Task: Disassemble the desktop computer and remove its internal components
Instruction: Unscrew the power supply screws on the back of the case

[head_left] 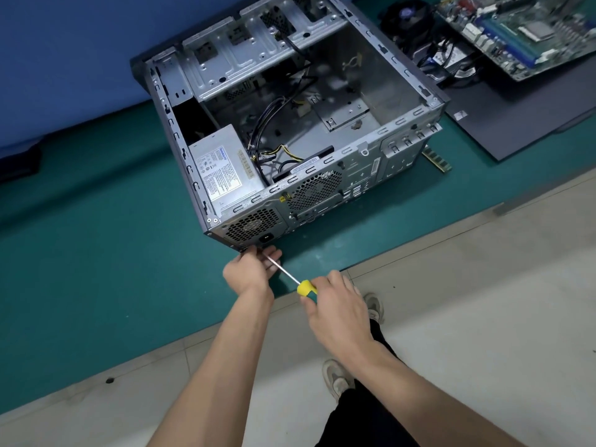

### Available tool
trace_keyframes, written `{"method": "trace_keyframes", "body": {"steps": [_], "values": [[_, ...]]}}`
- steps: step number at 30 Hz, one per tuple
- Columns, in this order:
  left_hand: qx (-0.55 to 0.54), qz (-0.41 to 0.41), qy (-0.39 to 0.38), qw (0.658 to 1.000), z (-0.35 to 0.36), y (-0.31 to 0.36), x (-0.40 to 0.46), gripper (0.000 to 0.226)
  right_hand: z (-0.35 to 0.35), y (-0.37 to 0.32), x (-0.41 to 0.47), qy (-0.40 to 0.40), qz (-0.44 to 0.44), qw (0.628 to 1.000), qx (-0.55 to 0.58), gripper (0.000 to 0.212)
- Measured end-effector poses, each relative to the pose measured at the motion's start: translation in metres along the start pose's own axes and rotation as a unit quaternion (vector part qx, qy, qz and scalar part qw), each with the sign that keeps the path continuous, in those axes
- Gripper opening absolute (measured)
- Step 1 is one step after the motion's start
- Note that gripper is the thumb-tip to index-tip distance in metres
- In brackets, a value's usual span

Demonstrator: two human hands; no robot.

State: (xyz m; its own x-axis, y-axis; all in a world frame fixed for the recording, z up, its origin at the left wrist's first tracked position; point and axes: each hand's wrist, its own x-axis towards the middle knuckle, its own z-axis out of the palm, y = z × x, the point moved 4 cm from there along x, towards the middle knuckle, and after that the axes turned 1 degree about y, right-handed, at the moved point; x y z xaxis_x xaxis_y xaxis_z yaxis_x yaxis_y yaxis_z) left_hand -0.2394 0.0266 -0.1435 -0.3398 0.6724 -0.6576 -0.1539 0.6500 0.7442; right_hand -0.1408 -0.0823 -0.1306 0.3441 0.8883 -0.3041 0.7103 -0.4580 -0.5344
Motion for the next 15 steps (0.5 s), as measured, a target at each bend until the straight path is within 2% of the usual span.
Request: {"method": "trace_keyframes", "body": {"steps": [4, 6, 9, 11, 12, 15], "values": [[0.002, 0.009, -0.048, 0.999, -0.001, 0.008, -0.017, 0.017, -0.019, 0.01, 0.009, -0.048, -0.001, 0.999, 0.024, 0.026], [0.06, 0.041, -0.091, 0.993, -0.004, 0.013, -0.031, 0.016, -0.031, 0.009, 0.009, -0.078, -0.025, 0.995, 0.055, 0.014], [0.18, 0.125, -0.165, 0.962, -0.009, 0.026, -0.054, 0.017, -0.058, 0.002, 0.007, -0.073, -0.038, 0.994, 0.075, 0.015], [0.277, 0.215, -0.208, 0.913, -0.009, 0.042, -0.07, 0.017, -0.085, -0.006, 0.007, -0.024, -0.033, 0.994, 0.097, 0.015], [0.329, 0.271, -0.227, 0.876, -0.008, 0.052, -0.08, 0.015, -0.099, -0.011, 0.007, -0.002, -0.031, 0.993, 0.111, 0.015], [0.455, 0.441, -0.249, 0.732, 0.004, 0.083, -0.115, 0.013, -0.143, -0.032, 0.009, 0.028, -0.048, 0.979, 0.195, 0.019]]}}
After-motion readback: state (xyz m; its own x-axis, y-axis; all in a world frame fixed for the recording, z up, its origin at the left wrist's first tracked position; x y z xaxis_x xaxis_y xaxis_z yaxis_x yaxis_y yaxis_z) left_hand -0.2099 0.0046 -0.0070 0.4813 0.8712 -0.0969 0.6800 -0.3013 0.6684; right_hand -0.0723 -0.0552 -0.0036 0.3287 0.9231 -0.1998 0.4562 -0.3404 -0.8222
